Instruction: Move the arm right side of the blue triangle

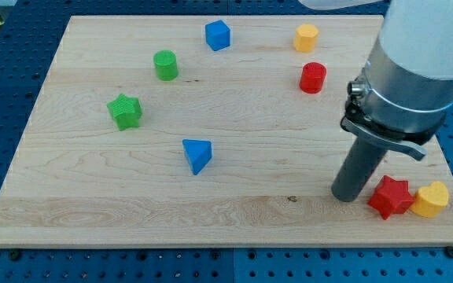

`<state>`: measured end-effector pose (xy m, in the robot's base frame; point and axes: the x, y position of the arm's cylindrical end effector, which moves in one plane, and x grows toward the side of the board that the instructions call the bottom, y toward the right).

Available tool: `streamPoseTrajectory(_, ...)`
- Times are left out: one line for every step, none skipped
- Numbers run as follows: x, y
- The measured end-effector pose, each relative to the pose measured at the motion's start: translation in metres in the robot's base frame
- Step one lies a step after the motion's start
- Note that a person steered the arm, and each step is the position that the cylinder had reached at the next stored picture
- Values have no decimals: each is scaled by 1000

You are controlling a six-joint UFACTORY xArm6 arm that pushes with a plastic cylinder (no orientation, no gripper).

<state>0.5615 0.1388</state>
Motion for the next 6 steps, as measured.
streamPoseTrajectory(-4,-9)
streamPoseTrajectory(-4,-9)
streamPoseTrajectory(-14,-12)
streamPoseTrajectory(-25,-13)
streamPoseTrajectory(-48,-16)
streamPoseTrajectory(-48,-16)
